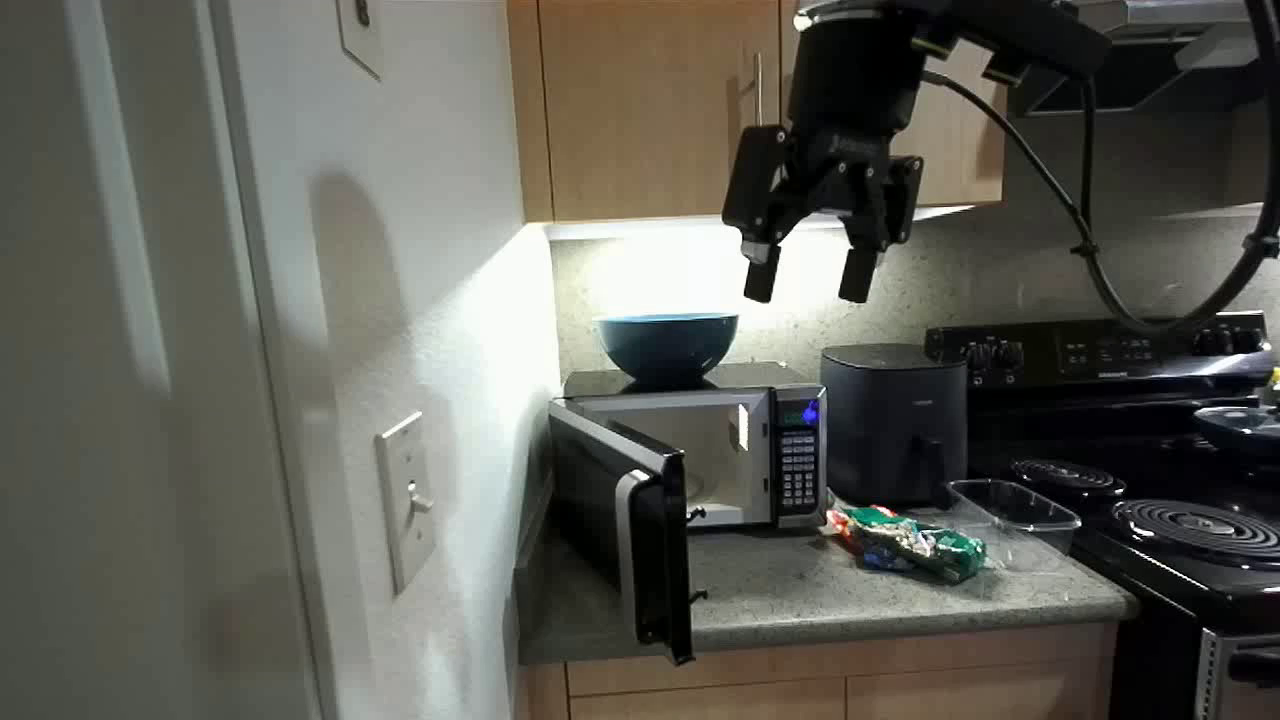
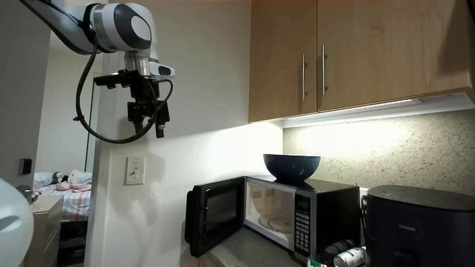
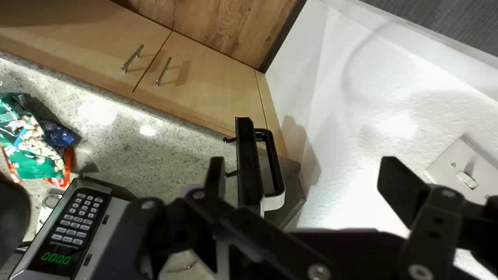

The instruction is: Close the microwave door

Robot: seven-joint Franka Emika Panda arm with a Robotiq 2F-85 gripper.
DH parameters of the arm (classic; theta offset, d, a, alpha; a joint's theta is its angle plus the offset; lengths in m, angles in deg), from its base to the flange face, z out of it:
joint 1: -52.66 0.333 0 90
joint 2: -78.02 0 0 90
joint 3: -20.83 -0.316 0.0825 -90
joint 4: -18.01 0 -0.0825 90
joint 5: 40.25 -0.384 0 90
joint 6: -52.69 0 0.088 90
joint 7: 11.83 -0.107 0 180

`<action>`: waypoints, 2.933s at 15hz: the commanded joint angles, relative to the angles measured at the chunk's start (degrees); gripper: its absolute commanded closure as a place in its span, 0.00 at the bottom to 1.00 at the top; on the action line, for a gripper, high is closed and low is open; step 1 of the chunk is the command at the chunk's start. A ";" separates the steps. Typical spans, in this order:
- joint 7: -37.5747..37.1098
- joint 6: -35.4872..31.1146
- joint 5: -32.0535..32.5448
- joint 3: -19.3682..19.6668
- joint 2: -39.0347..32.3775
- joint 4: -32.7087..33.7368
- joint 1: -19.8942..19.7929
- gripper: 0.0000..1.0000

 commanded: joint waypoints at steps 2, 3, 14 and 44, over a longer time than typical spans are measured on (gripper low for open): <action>-0.20 0.10 0.26 0.32 -0.11 0.13 0.41 0.00; -0.20 0.10 0.26 0.32 -0.11 0.13 0.41 0.00; 1.47 0.73 1.70 0.33 -12.49 7.59 0.18 0.00; 8.61 -9.07 10.47 3.46 -46.16 28.84 7.07 0.00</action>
